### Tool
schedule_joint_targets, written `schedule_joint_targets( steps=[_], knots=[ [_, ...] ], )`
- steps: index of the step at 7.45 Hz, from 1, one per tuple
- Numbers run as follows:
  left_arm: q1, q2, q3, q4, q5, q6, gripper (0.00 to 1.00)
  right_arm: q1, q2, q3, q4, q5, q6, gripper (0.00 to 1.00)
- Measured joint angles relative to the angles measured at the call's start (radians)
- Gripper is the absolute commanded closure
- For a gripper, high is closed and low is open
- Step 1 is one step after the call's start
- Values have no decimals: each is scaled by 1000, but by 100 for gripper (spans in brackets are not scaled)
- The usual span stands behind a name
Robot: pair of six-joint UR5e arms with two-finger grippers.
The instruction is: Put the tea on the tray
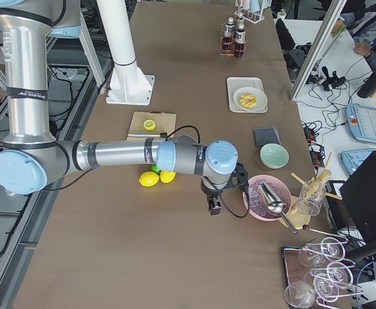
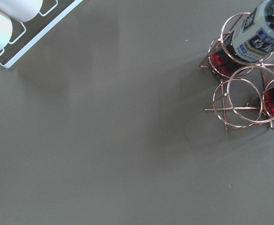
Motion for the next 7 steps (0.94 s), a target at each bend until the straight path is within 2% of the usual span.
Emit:
schedule_joint_targets(
  steps=[2, 5, 7],
  knots=[
    [3, 5, -14, -3, -5, -21, 5, 0, -3, 1, 0, 2, -1, 0],
    [3, 24, 13, -2, -7, 140, 3, 0, -3, 1, 0, 2, 0, 0],
    [3, 30, 10, -1, -13, 161, 2, -1, -1, 4, 1, 0, -3, 0]
  ],
)
